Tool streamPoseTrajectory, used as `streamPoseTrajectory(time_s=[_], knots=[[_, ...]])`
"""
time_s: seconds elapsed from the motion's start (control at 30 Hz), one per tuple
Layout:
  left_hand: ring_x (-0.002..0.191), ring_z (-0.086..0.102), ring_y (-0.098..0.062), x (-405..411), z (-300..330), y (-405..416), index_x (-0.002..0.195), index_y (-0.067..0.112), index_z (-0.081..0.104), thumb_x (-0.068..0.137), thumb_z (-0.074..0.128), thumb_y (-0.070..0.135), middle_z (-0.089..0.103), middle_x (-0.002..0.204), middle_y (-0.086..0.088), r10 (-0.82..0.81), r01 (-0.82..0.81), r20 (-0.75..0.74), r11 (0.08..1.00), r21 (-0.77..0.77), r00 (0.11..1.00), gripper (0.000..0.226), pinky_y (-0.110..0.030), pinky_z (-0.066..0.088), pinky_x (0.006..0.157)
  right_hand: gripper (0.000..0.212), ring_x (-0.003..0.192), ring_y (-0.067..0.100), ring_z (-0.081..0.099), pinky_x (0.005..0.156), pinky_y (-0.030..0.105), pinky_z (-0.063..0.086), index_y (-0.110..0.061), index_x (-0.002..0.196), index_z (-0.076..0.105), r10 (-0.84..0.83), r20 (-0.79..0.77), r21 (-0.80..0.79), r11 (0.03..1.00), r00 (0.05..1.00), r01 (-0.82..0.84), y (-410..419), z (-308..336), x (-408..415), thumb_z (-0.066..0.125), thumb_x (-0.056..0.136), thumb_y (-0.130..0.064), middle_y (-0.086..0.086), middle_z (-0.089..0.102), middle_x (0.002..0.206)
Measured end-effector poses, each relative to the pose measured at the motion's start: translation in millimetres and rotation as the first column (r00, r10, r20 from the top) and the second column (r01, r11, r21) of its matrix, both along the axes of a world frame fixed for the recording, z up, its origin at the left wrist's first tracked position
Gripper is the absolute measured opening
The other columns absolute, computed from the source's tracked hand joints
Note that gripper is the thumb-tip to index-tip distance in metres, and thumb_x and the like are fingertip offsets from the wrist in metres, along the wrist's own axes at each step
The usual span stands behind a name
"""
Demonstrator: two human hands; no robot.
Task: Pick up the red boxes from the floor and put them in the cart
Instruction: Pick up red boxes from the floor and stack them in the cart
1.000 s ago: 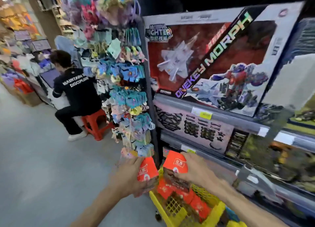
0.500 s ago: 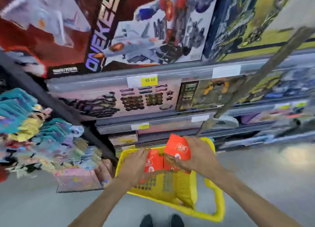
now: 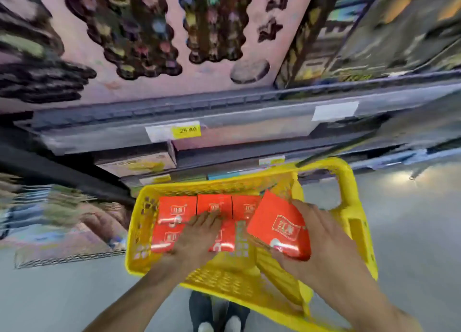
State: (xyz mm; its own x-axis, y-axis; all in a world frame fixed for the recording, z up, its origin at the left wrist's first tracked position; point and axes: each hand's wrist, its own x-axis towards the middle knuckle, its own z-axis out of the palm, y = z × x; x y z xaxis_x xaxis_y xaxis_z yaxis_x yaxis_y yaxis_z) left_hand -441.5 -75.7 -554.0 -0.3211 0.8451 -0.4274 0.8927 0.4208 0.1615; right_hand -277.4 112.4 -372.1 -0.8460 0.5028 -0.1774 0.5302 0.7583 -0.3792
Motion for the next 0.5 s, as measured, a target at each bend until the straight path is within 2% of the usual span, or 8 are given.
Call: streamPoseTrajectory(time_s=[0.1, 0.23, 0.3, 0.37, 0.43, 0.5], knots=[[0.106, 0.060, -0.028, 0, -35, -2, 0.128, 0.012, 0.053, 0.042, 0.091, 0.046, 0.061, 0.122, -0.007, 0.005, -0.004, 0.014, 1.000, -0.015, 1.000, 0.101, -0.041, 0.054, 0.087, 0.090, 0.110, 0.018, 0.051, 0.094, 0.034, 0.049, -0.022, 0.138, 0.044, 0.085, 0.043, 0.018, 0.996, 0.995, -0.086, -9, -19, -7, 0.055, 0.066, -0.075, -0.004, 0.056, 0.123], [0.105, 0.052, -0.031, 4, -62, -7, 0.124, 0.007, 0.039, 0.033, 0.095, 0.042, 0.057, 0.117, -0.012, 0.023, -0.023, -0.018, 1.000, -0.004, 1.000, 0.112, -0.044, 0.053, 0.086, 0.089, 0.114, 0.019, 0.047, 0.100, 0.027, 0.034, -0.014, 0.137, 0.047, 0.188, 0.049, 0.115, 0.974, 0.981, -0.193, -16, -33, -21, 0.055, 0.068, -0.070, 0.000, 0.057, 0.124], [0.106, 0.051, -0.033, 8, -65, -10, 0.125, 0.007, 0.036, 0.037, 0.096, 0.041, 0.055, 0.117, -0.014, 0.073, -0.073, -0.018, 0.997, 0.009, 0.997, 0.111, -0.048, 0.051, 0.090, 0.090, 0.113, 0.019, 0.047, 0.100, 0.026, 0.037, -0.014, 0.139, 0.045, 0.205, 0.031, 0.115, 0.971, 0.978, -0.207, -18, -35, -20, 0.055, 0.070, -0.070, 0.000, 0.055, 0.126], [0.107, 0.051, -0.033, 13, -64, -13, 0.128, 0.007, 0.037, 0.043, 0.095, 0.037, 0.053, 0.118, -0.014, 0.101, -0.101, -0.030, 0.995, 0.002, 0.994, 0.108, -0.048, 0.049, 0.094, 0.093, 0.113, 0.022, 0.051, 0.102, 0.033, 0.043, -0.014, 0.143, 0.041, 0.225, 0.056, 0.131, 0.964, 0.973, -0.230, -21, -39, -17, 0.056, 0.070, -0.071, 0.001, 0.055, 0.125], [0.112, 0.049, -0.033, 17, -62, -16, 0.133, 0.006, 0.042, 0.049, 0.093, 0.030, 0.052, 0.124, -0.014, 0.083, -0.084, -0.045, 0.996, -0.018, 0.996, 0.101, -0.047, 0.045, 0.098, 0.100, 0.109, 0.027, 0.057, 0.101, 0.042, 0.048, -0.011, 0.144, 0.040, 0.272, 0.154, 0.188, 0.936, 0.950, -0.298, -24, -50, -19, 0.065, 0.065, -0.068, 0.005, 0.058, 0.121], [0.115, 0.048, -0.032, 17, -61, -20, 0.136, 0.006, 0.046, 0.052, 0.092, 0.023, 0.051, 0.127, -0.015, 0.083, -0.084, -0.057, 0.996, -0.012, 0.995, 0.098, -0.046, 0.044, 0.101, 0.105, 0.102, 0.029, 0.062, 0.093, 0.044, 0.053, -0.010, 0.138, 0.043, 0.294, 0.251, 0.200, 0.917, 0.922, -0.346, -25, -69, -21, 0.080, 0.053, -0.060, 0.006, 0.059, 0.117]])
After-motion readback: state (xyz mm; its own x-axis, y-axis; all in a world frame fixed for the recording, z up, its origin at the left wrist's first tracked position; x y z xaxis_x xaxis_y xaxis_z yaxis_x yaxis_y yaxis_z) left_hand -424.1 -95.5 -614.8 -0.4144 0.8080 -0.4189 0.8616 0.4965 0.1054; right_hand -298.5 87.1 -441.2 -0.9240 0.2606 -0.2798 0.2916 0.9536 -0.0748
